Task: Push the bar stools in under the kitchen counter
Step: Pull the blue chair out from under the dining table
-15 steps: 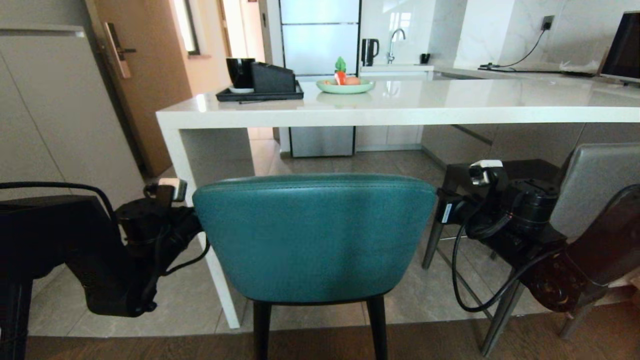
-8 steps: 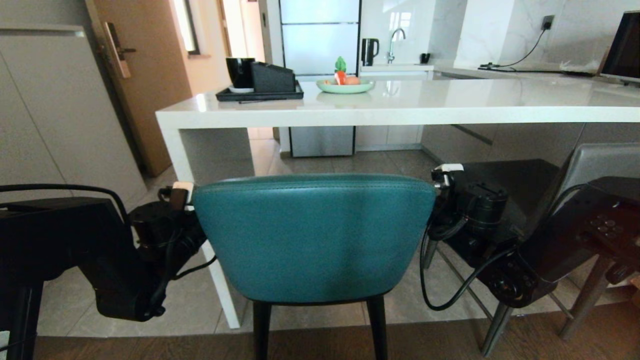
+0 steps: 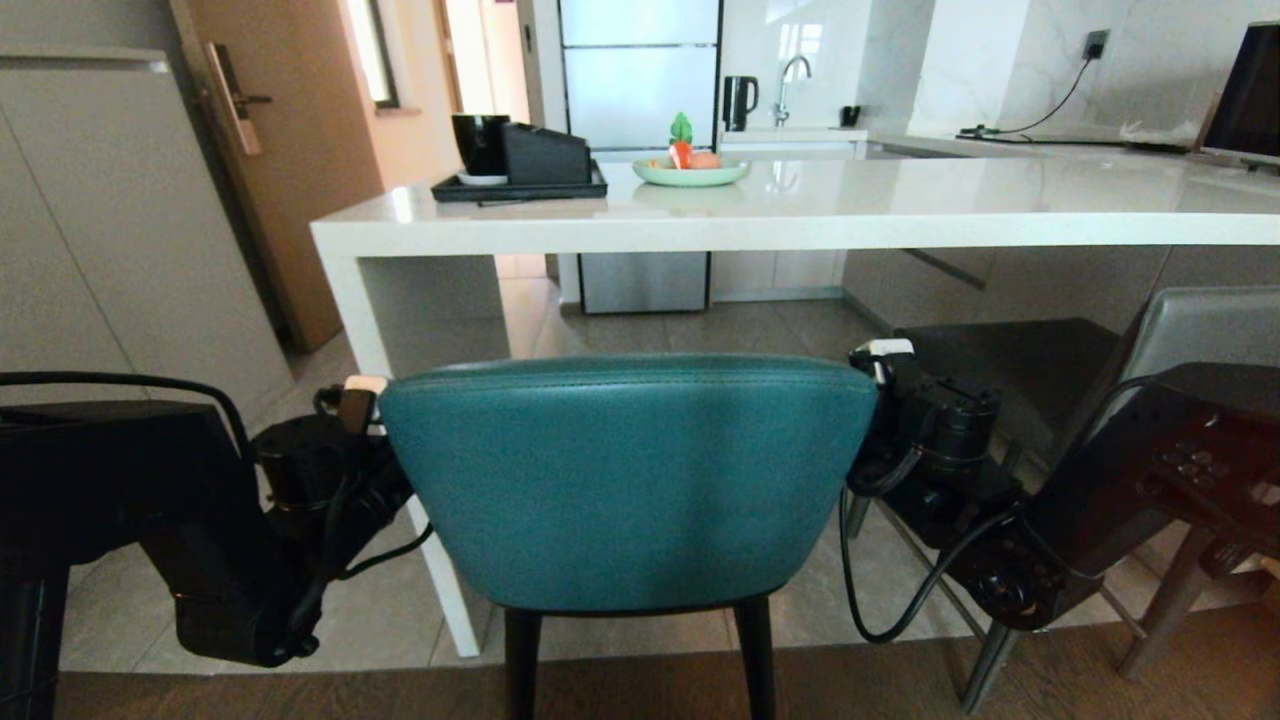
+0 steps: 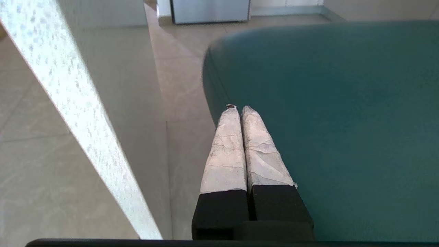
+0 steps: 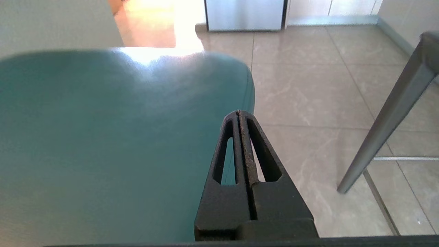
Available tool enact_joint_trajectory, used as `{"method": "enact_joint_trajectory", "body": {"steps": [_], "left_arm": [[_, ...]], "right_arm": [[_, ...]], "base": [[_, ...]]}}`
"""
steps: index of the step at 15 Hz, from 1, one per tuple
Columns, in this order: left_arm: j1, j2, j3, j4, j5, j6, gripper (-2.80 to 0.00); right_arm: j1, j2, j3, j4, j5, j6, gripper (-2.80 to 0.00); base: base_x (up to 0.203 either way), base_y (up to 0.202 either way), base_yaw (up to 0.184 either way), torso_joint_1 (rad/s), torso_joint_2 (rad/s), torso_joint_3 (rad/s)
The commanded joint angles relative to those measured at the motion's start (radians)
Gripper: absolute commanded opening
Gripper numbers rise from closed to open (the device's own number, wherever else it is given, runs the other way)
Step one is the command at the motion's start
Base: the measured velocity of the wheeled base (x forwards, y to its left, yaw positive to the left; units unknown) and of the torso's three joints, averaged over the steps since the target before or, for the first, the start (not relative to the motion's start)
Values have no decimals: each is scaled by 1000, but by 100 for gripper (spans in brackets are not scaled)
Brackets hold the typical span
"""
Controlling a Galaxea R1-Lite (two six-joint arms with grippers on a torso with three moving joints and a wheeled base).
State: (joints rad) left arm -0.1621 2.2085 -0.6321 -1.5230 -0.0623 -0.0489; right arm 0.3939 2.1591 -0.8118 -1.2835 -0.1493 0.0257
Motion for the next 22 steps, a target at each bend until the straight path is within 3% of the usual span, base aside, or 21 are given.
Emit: {"method": "enact_joint_trajectory", "body": {"steps": [1,8,13,22], "left_arm": [[1,-18,14,-7,-1,0,-280],[-2,-9,8,-7,-1,1,-280],[-19,-42,80,-7,-1,2,-280],[-28,-35,86,-7,-1,4,-280]], "right_arm": [[12,-7,11,-5,-15,-3,-280],[11,-33,71,-30,-21,0,-280],[13,-22,71,-30,-19,0,-280],[13,-21,71,-30,-19,2,-280]], "base": [[0,0,0,0,0,0],[0,0,0,0,0,0],[0,0,0,0,0,0],[-178,0,-1,0,1,3]]}}
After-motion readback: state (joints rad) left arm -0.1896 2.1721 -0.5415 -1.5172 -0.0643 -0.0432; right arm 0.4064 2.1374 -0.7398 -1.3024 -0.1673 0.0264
